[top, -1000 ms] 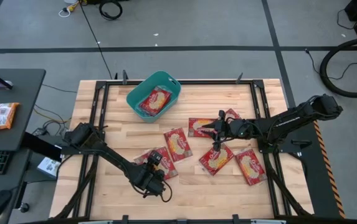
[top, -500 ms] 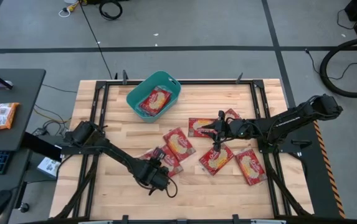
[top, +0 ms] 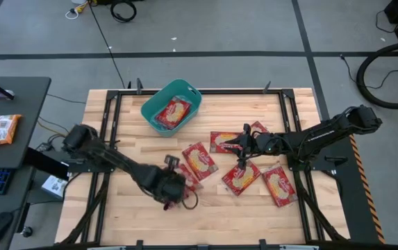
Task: Sort popcorn bags into baskets
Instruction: Put the red popcorn bag into the green bin
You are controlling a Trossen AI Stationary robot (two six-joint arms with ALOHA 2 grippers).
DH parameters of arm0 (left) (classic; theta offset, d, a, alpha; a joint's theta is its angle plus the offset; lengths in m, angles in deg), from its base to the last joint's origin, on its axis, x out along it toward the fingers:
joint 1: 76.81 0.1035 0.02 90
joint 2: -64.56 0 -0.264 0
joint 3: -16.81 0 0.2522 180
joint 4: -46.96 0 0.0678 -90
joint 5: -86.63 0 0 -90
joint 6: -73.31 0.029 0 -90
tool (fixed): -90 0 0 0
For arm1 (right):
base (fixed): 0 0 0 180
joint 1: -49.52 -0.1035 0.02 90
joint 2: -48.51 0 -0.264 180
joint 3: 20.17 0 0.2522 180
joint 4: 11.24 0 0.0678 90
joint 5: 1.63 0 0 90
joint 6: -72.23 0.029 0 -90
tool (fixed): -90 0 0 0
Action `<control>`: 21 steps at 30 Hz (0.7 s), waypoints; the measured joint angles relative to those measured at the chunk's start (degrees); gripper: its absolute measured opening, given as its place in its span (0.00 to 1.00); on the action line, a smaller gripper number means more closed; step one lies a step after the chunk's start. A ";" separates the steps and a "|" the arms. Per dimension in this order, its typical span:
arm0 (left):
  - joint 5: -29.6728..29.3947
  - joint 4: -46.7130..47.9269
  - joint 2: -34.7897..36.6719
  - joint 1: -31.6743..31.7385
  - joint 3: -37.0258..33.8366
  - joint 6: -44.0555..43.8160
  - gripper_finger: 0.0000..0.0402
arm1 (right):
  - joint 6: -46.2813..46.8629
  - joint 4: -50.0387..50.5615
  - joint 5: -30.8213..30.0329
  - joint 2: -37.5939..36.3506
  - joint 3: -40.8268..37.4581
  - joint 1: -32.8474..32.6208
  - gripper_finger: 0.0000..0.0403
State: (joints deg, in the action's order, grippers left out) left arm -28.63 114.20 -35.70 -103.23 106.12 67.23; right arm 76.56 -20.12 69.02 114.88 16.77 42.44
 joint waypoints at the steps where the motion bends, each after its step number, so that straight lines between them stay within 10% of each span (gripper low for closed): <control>1: -0.10 0.13 1.39 0.67 0.20 -1.38 0.00 | 0.00 0.02 0.00 0.00 0.00 -0.01 0.28; 21: -2.56 -0.97 11.83 32.98 1.57 -16.61 0.00 | 0.00 -0.13 0.00 0.00 -0.02 -0.02 0.28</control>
State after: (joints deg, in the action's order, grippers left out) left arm -31.18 113.23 -23.87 -70.25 107.69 50.62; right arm 76.56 -20.25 69.02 114.88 16.74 42.42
